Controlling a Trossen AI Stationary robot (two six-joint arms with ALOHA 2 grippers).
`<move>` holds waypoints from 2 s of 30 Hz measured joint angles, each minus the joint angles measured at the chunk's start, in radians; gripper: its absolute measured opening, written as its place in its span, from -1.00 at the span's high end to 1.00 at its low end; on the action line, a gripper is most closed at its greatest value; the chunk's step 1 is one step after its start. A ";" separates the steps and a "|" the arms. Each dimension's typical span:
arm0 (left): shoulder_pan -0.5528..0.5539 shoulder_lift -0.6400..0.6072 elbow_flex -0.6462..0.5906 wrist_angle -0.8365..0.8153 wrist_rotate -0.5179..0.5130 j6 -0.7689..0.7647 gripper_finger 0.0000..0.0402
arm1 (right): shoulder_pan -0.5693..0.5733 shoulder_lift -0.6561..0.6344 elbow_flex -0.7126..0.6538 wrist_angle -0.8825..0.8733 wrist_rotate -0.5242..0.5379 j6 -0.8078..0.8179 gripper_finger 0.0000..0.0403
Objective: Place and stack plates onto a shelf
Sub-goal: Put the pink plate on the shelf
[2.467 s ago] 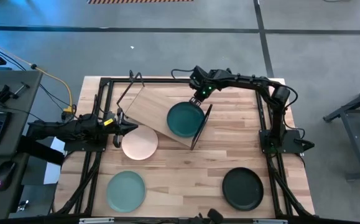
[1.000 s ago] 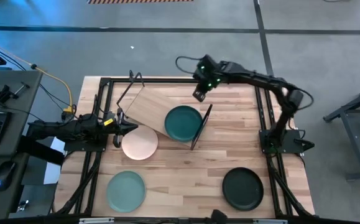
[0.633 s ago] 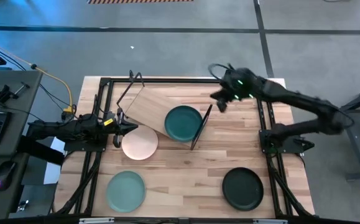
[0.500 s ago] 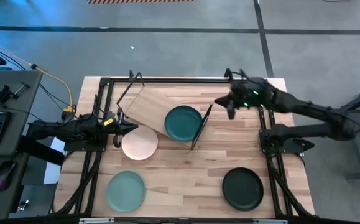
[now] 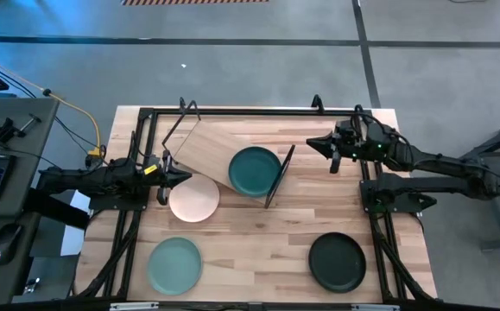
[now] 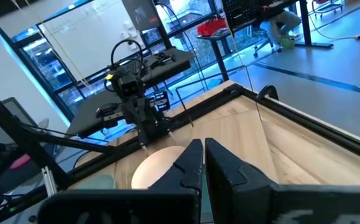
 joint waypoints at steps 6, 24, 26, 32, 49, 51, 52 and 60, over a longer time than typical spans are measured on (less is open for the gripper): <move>-0.001 0.001 0.000 0.117 0.000 -0.169 1.00 | 0.000 0.008 0.000 0.005 0.000 0.018 1.00; -0.037 0.308 0.442 0.388 -0.124 -0.540 0.69 | 0.000 0.009 0.000 0.013 0.006 0.079 1.00; -0.044 0.397 0.548 0.242 -0.075 -0.524 0.59 | 0.000 0.009 0.000 0.013 0.006 0.080 1.00; -0.080 0.622 0.771 -0.289 0.186 -0.596 0.33 | 0.000 0.009 0.000 0.013 0.006 0.081 1.00; -0.570 0.862 0.520 -0.686 0.045 -1.541 0.22 | 0.000 0.009 0.000 0.012 0.006 0.079 1.00; -0.614 0.863 0.482 -0.686 -0.036 -1.687 0.22 | 0.000 0.009 0.000 0.012 0.006 0.079 1.00; -0.634 0.863 0.466 -0.687 -0.068 -1.747 0.22 | 0.000 0.009 0.000 0.012 0.006 0.079 1.00; -0.715 0.892 0.372 -0.689 -0.171 -2.038 0.22 | 0.000 0.009 0.000 0.011 0.006 0.079 1.00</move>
